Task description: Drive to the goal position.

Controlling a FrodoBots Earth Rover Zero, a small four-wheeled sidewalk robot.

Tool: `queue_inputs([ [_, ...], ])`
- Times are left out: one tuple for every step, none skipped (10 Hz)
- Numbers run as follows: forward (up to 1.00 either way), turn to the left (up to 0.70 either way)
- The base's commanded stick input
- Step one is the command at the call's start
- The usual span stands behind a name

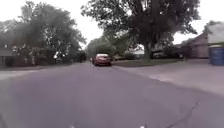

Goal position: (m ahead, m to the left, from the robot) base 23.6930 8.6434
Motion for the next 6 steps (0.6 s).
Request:
queue_inputs([
  [1.00, 0.00],
  [1.00, 0.00],
  [1.00, 0.00],
  [1.00, 0.00],
  [1.00, 0.00],
  [1.00, 0.00],
])
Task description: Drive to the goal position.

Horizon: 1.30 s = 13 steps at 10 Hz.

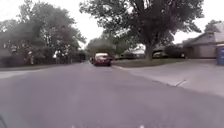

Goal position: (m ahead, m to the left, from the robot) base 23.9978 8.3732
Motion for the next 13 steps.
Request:
queue_inputs([
  [1.00, 0.00],
  [1.00, 0.00],
  [1.00, 0.00],
  [1.00, 0.00],
  [1.00, 0.00],
  [1.00, 0.02],
  [1.00, 0.06],
  [1.00, 0.40],
  [1.00, 0.40],
  [1.00, 0.28],
  [1.00, 0.03],
  [1.00, 0.02],
  [1.00, 0.02],
])
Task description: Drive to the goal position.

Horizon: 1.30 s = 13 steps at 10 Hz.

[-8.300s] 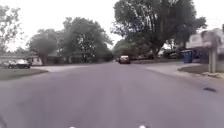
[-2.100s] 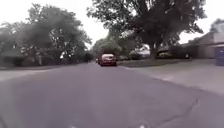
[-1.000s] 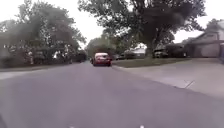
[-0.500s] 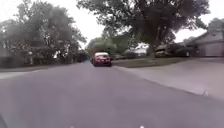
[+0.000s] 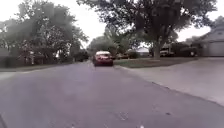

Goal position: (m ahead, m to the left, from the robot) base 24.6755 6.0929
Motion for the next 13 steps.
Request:
queue_inputs([
  [1.00, 0.03],
  [1.00, 0.02],
  [1.00, 0.03],
  [1.00, 0.02],
  [1.00, 0.02],
  [1.00, 0.07],
  [1.00, 0.40],
  [1.00, 0.39],
  [1.00, 0.03],
  [1.00, 0.01],
  [1.00, 0.00],
  [1.00, 0.00],
  [1.00, 0.00],
])
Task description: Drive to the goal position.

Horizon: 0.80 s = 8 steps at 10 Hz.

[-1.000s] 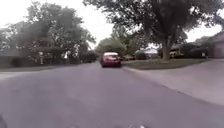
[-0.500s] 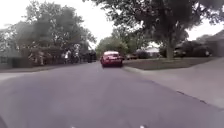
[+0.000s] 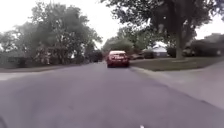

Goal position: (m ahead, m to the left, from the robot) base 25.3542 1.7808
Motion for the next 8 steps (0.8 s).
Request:
queue_inputs([
  [1.00, 0.00],
  [1.00, 0.00],
  [1.00, 0.00],
  [1.00, 0.00],
  [1.00, 0.00],
  [1.00, 0.00],
  [1.00, 0.00],
  [1.00, 0.00],
])
